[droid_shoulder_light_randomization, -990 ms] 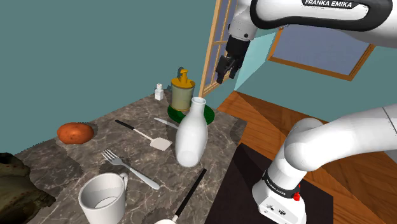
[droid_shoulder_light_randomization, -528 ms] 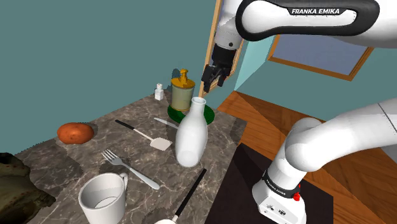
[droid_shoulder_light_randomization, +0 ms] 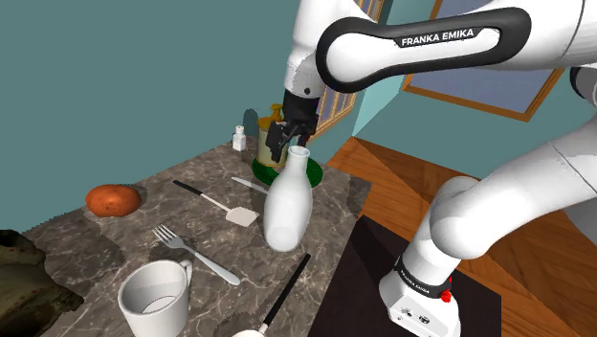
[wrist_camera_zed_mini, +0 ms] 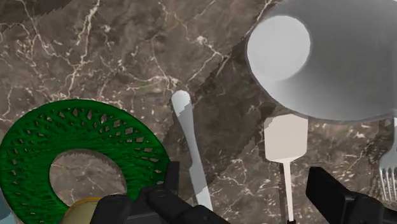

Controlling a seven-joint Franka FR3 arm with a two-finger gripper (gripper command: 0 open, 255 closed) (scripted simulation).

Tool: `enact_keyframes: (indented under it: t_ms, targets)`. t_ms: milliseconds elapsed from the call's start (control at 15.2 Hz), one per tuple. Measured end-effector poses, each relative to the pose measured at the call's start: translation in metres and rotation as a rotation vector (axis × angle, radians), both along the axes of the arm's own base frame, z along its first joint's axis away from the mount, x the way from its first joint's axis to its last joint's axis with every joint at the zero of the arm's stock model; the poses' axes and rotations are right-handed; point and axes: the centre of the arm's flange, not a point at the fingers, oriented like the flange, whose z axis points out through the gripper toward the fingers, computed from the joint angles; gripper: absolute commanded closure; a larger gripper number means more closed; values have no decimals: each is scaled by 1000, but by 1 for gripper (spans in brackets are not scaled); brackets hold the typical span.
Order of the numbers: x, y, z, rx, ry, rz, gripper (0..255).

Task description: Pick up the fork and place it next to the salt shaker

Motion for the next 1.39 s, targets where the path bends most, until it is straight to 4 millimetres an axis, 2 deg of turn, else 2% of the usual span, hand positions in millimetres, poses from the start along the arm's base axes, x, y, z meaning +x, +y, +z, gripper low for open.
enact_keyframes:
  t_ms: [1386]
  targets:
    - [63, 233, -129, 39, 19, 5, 0]
